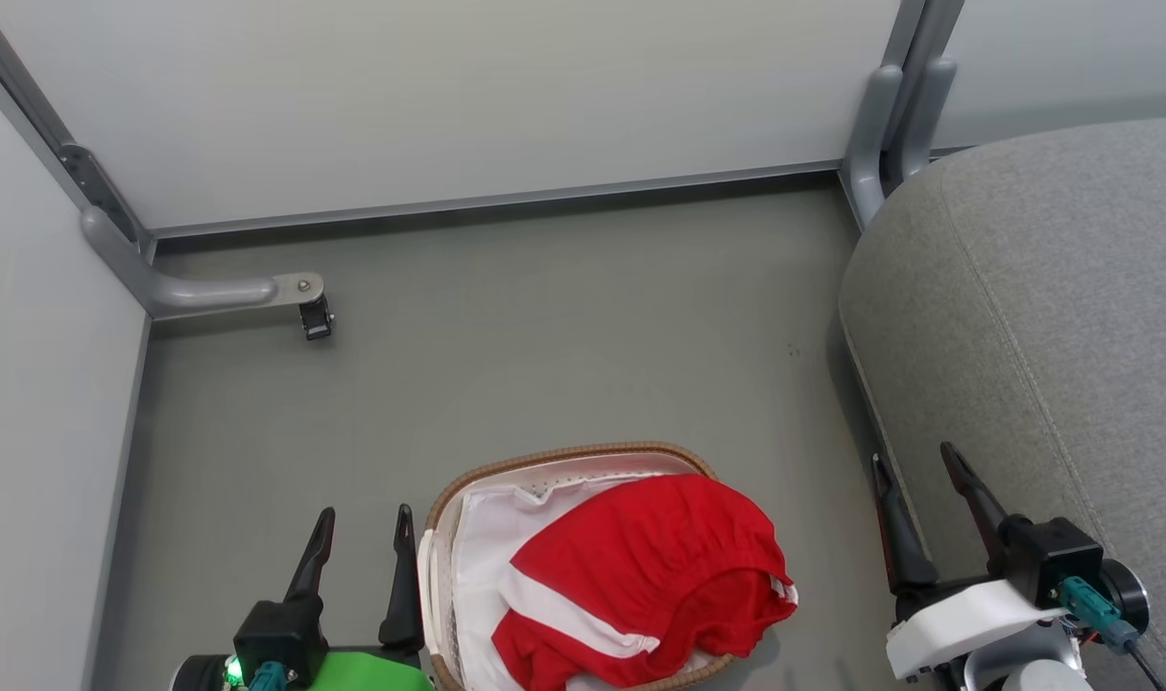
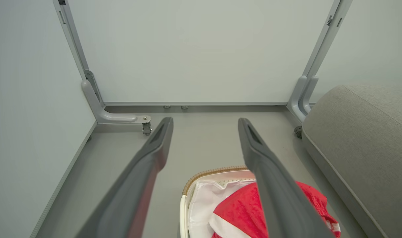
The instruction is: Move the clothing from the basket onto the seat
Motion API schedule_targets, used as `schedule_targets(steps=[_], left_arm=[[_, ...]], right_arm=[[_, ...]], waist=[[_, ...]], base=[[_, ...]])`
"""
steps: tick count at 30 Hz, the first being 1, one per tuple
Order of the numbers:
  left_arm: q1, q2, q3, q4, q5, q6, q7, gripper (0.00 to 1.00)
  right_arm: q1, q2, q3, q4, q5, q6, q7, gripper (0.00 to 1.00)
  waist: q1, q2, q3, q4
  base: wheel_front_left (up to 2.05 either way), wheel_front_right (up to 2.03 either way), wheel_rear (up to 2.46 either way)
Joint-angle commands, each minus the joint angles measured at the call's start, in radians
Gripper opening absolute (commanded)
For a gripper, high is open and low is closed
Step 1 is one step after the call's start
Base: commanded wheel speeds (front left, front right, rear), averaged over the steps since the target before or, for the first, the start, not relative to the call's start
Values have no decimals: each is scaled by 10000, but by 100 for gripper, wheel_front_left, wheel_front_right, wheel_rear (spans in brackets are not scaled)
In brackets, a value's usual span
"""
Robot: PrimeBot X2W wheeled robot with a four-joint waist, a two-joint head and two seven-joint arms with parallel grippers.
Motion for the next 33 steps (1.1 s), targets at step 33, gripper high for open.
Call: schedule_targets(steps=[33], left_arm=[[-6833, 70, -5928, 6326, 643, -1098, 401, 100]], right_arm=[[-3652, -46, -1015, -2352, 770, -3, -35, 100]], waist=[[0, 0, 6829, -1794]], base=[[0, 0, 0]])
